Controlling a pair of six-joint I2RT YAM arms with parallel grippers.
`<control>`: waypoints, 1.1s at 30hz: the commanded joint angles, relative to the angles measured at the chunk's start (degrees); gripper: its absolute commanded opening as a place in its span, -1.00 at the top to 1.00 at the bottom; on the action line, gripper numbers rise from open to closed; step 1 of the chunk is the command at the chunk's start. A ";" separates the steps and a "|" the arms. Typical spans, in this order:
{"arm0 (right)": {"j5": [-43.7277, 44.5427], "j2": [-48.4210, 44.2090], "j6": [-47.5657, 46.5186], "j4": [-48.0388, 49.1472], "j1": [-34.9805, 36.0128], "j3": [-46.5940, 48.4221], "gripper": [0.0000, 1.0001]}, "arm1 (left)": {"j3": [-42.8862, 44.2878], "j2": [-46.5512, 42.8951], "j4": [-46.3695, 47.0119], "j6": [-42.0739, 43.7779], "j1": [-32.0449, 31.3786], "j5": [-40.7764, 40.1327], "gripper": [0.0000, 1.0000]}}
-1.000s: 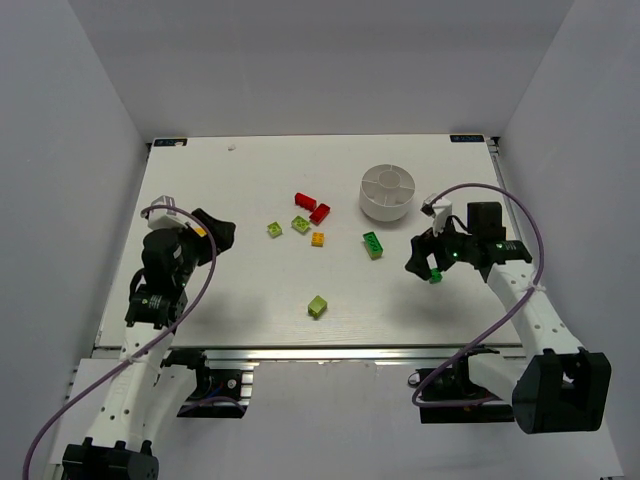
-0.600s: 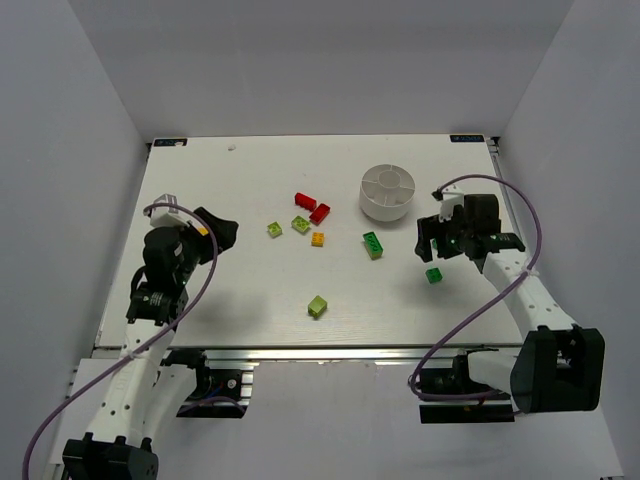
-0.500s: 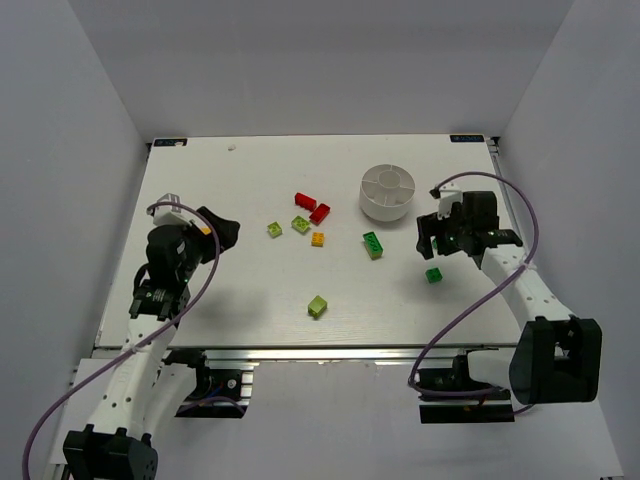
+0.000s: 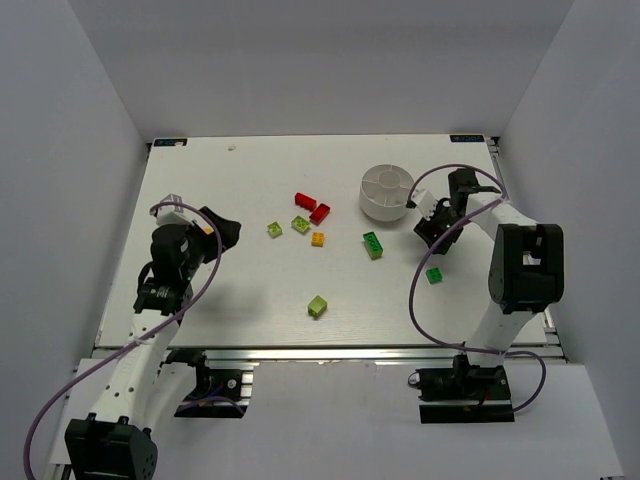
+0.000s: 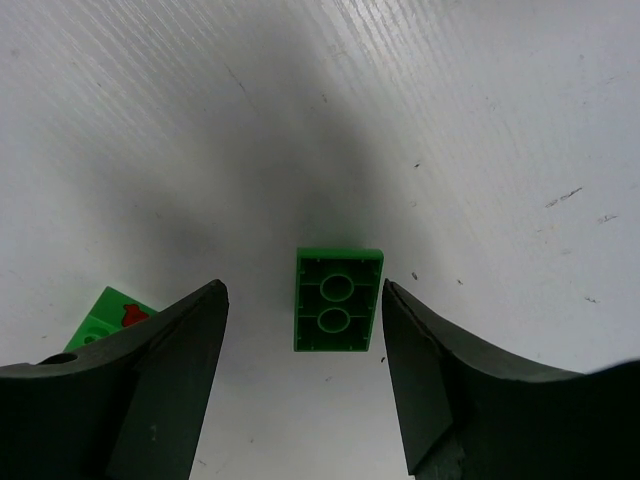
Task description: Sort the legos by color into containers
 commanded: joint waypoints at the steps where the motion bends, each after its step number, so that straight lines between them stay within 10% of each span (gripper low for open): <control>1: 1.29 0.75 -1.69 0.56 -0.53 2.24 -0.36 | -0.93 -0.98 0.13 -0.14 -0.02 -0.78 -0.96; 12: 1.99 4.44 -1.69 2.41 -1.14 3.48 -0.28 | -0.93 -0.72 0.12 -0.23 -0.02 -1.05 -0.96; 26: -8.80 -2.67 1.74 3.02 -3.24 3.03 0.96 | -1.02 1.21 2.06 -0.93 -0.02 -0.08 -0.96; 33: -24.17 -9.95 19.50 14.48 -4.66 5.32 1.00 | -1.11 2.09 3.29 -1.46 -0.02 0.62 -0.96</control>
